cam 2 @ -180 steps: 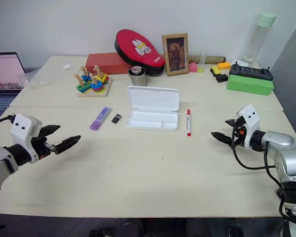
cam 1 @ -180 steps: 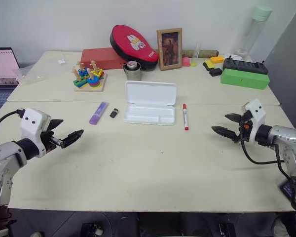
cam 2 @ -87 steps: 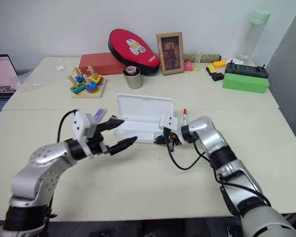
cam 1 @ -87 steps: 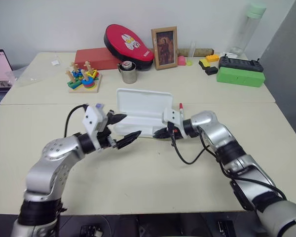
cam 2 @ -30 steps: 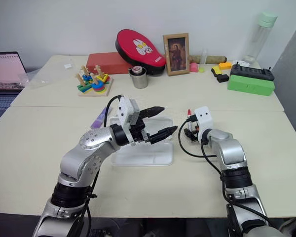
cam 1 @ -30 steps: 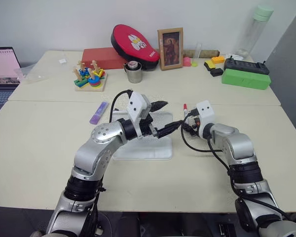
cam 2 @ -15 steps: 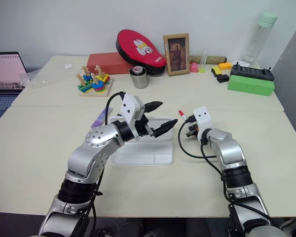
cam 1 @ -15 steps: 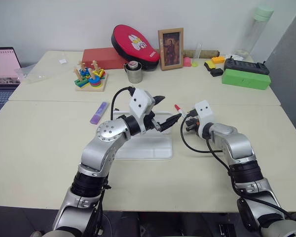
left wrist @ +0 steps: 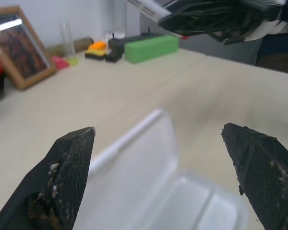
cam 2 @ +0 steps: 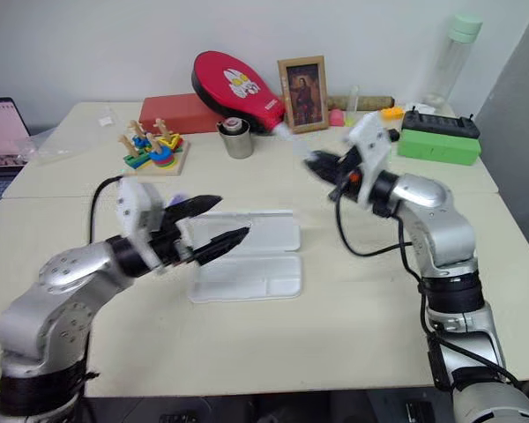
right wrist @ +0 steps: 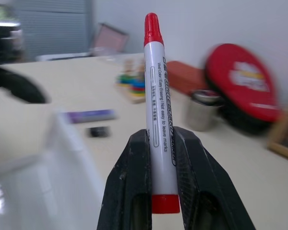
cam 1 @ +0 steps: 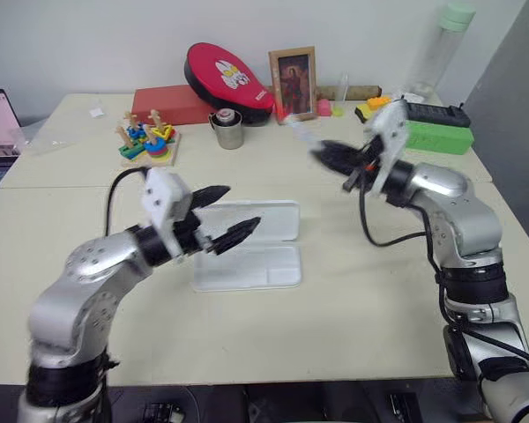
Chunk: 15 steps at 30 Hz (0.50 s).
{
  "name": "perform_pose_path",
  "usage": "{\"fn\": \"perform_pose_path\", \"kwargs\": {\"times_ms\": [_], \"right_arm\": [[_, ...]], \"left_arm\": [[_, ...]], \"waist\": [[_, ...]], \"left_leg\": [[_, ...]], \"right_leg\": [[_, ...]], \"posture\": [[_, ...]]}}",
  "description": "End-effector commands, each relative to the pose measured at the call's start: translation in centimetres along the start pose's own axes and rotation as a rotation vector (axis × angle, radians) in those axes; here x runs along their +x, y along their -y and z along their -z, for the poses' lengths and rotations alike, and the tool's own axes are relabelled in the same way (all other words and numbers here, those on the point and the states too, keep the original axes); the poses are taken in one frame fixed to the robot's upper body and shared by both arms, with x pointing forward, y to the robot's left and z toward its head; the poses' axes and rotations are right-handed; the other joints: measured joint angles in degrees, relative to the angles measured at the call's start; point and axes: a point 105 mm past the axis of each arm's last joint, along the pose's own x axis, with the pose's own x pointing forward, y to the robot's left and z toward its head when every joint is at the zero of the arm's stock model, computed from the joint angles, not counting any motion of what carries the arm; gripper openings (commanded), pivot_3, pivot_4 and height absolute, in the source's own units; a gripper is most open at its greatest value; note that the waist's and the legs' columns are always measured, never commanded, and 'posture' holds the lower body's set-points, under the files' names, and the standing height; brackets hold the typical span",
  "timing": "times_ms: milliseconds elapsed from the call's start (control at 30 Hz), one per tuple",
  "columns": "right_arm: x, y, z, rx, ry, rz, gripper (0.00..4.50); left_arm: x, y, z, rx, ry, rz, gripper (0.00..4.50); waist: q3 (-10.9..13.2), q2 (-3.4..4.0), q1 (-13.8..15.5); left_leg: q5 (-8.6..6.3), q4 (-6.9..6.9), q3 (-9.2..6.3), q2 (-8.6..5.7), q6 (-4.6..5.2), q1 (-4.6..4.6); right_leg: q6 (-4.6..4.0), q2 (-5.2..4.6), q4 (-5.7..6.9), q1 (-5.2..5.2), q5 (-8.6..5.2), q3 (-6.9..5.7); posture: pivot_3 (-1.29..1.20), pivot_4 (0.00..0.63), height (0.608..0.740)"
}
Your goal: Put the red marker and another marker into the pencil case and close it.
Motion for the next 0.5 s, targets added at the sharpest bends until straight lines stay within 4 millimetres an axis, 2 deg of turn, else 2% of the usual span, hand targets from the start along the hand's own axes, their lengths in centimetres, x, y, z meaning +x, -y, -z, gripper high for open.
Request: {"fn": "perform_pose_path", "kwargs": {"times_ms": [33, 133, 233, 500], "right_arm": [[2.3, -3.7, 1.3, -0.100, -0.096, -0.205, 0.33], [4.1, -5.0, 3.6, -0.147, -0.177, -0.256, 0.33], [5.8, -5.9, 6.2, -0.173, -0.246, -0.281, 0.33], [6.6, -5.8, 8.5, -0.193, -0.297, -0.293, 0.33]], "left_arm": [[-2.9, -1.0, 1.7, 0.044, -0.091, -0.095, 4.50], [-4.0, -1.7, 3.2, 0.043, -0.139, -0.145, 4.50], [-4.3, -1.8, 3.6, 0.034, -0.133, -0.172, 4.50], [-4.3, -1.5, 3.7, 0.028, -0.128, -0.175, 4.50]], "waist": [[0.0, 0.01, 0.4], [0.0, -0.01, 1.1], [-0.1, -0.14, 1.7], [-0.1, -0.15, 1.9]], "left_leg": [[0.00, 0.00, -0.04, 0.00, 0.00, 0.01], [0.01, 0.05, -0.04, 0.00, -0.02, 0.01], [0.04, 0.10, -0.04, 0.00, -0.06, 0.01], [0.03, 0.01, -0.04, 0.00, -0.06, 0.01]], "right_leg": [[0.00, 0.00, 0.03, -0.01, 0.00, -0.05], [-0.01, 0.00, 0.01, 0.01, 0.01, -0.06], [0.04, 0.00, -0.02, 0.00, 0.07, -0.05], [-0.04, 0.00, -0.04, -0.01, 0.11, -0.06]], "posture": [[0.00, 0.150, 0.740], [0.00, 0.150, 0.740], [0.00, 0.150, 0.740], [0.00, 0.150, 0.740]]}}
